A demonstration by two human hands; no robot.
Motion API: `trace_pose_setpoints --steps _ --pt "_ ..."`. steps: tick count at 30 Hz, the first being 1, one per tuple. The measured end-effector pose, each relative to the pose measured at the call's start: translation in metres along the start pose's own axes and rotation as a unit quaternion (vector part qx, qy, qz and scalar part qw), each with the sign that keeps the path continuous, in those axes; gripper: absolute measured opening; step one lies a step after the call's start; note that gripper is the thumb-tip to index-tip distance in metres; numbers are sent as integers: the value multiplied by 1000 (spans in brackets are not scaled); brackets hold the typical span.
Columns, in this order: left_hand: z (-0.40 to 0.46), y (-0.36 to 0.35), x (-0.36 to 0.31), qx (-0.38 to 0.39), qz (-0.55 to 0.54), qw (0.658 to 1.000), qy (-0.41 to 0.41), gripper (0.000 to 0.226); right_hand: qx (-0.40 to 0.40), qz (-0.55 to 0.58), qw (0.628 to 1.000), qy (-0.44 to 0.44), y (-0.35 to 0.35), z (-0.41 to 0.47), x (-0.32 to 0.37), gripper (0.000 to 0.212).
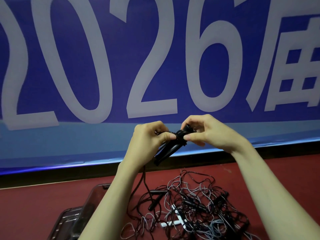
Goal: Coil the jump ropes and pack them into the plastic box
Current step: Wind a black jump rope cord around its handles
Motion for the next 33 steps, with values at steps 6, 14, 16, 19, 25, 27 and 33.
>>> trace_pose_setpoints --steps 6,14,16,19,25,27,33 --pt "-5 -10 10 97 -95 989 52 10 74 34 997 -1 3 -4 -3 10" --pt "-16 -29 24 143 -196 956 162 38 64 208 976 -25 -8 3 -18 11" --pt "-18 -31 27 147 -211 949 185 32 49 235 971 -23 -12 6 -22 11" --pt "-18 -34 30 118 -264 926 243 21 16 266 964 -22 -18 10 -23 10" --pt "-18 -42 26 33 -368 878 304 26 -88 365 926 -46 -33 18 -26 13" --pt "-16 -46 24 19 -384 870 308 25 -130 399 905 -65 -38 21 -29 13" --pt "-16 -53 17 32 -218 944 247 33 -254 423 865 -89 -42 25 -34 16"
Point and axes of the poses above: each hand's wrist, its own z-axis towards the middle knuckle, its own y-axis out of the back of the hand, x = y × z, the point moved 3 cm from there along z, towards the middle knuckle, and after that the axes turned 9 degrees about -x, right-handed, at the moved point
